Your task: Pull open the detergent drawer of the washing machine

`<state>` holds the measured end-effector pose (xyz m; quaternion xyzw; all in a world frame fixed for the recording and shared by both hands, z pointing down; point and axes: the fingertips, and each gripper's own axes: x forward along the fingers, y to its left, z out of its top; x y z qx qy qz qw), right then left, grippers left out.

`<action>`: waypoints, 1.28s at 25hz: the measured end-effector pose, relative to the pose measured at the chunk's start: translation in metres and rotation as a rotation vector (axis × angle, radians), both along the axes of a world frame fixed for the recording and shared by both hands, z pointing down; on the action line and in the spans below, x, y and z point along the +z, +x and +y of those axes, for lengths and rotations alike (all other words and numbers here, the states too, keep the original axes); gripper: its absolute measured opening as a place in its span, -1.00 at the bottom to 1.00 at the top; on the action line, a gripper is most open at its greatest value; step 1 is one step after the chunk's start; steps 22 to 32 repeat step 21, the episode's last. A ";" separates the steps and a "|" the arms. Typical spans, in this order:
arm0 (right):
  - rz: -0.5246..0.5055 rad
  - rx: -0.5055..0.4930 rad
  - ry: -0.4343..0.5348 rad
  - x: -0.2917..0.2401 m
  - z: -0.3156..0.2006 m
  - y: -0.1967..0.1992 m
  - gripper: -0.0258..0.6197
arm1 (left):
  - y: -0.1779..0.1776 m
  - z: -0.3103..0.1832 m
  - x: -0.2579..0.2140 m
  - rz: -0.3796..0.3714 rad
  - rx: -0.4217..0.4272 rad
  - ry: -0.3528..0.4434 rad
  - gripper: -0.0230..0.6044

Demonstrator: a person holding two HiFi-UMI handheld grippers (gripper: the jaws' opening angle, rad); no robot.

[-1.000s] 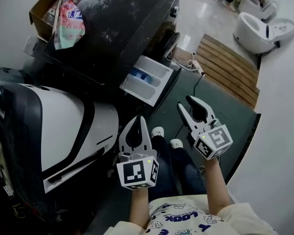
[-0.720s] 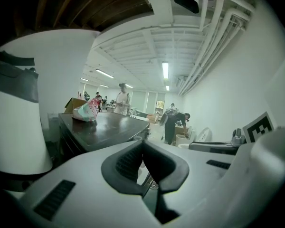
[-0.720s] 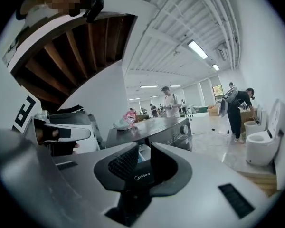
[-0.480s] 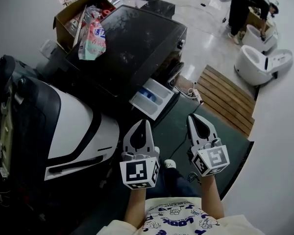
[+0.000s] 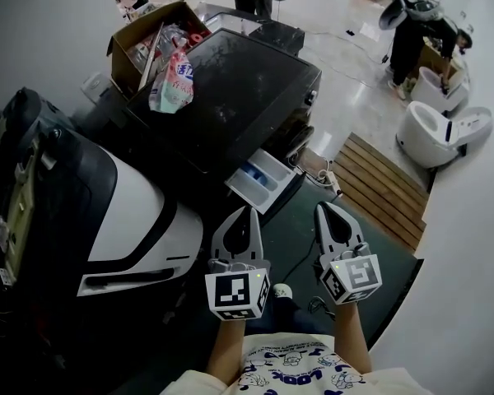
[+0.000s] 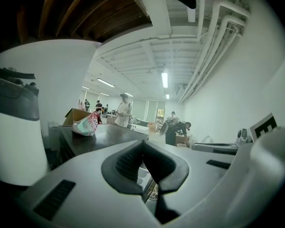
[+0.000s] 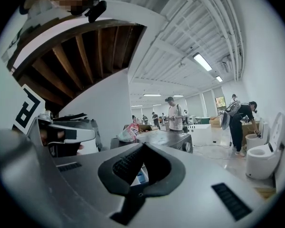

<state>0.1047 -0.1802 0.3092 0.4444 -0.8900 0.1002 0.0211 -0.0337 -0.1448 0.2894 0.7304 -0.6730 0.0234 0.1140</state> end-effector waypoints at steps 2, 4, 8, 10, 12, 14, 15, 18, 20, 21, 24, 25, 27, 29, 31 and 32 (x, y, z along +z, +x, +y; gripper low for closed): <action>0.000 -0.004 0.004 -0.002 0.000 -0.002 -0.88 | -0.001 0.000 -0.003 -0.002 -0.002 0.004 -0.88; 0.002 -0.009 0.006 -0.004 0.000 -0.003 -0.88 | 0.000 0.000 -0.005 -0.004 -0.003 0.008 -0.88; 0.001 -0.016 0.007 -0.003 -0.001 -0.003 -0.88 | 0.002 -0.001 -0.006 -0.008 -0.004 0.013 -0.88; 0.001 -0.017 0.007 -0.004 -0.003 -0.004 -0.88 | 0.003 -0.001 -0.006 -0.009 -0.005 0.013 -0.88; 0.002 -0.012 0.000 -0.011 -0.005 -0.006 -0.88 | 0.004 -0.002 -0.006 -0.009 -0.005 0.012 -0.88; 0.003 -0.012 -0.007 -0.015 -0.007 -0.007 -0.88 | 0.005 -0.002 -0.006 -0.011 -0.005 0.009 -0.88; 0.003 -0.014 -0.008 -0.014 -0.007 -0.008 -0.88 | 0.006 -0.002 -0.005 -0.011 -0.006 0.009 -0.88; 0.004 -0.025 -0.003 -0.012 -0.007 -0.009 -0.88 | 0.006 -0.003 -0.004 -0.012 -0.010 0.009 -0.88; 0.005 -0.036 0.003 -0.007 -0.006 -0.009 -0.88 | 0.006 -0.004 -0.003 -0.011 -0.012 0.008 -0.88; 0.005 -0.042 0.005 -0.004 -0.005 -0.009 -0.88 | 0.006 -0.004 -0.003 -0.010 -0.012 0.007 -0.88; 0.005 -0.042 0.005 -0.004 -0.005 -0.009 -0.88 | 0.006 -0.004 -0.003 -0.010 -0.012 0.007 -0.88; 0.005 -0.042 0.005 -0.004 -0.005 -0.009 -0.88 | 0.006 -0.004 -0.003 -0.010 -0.012 0.007 -0.88; 0.005 -0.042 0.005 -0.004 -0.005 -0.009 -0.88 | 0.006 -0.004 -0.003 -0.010 -0.012 0.007 -0.88; 0.005 -0.042 0.005 -0.004 -0.005 -0.009 -0.88 | 0.006 -0.004 -0.003 -0.010 -0.012 0.007 -0.88; 0.005 -0.042 0.005 -0.004 -0.005 -0.009 -0.88 | 0.006 -0.004 -0.003 -0.010 -0.012 0.007 -0.88; 0.005 -0.042 0.005 -0.004 -0.005 -0.009 -0.88 | 0.006 -0.004 -0.003 -0.010 -0.012 0.007 -0.88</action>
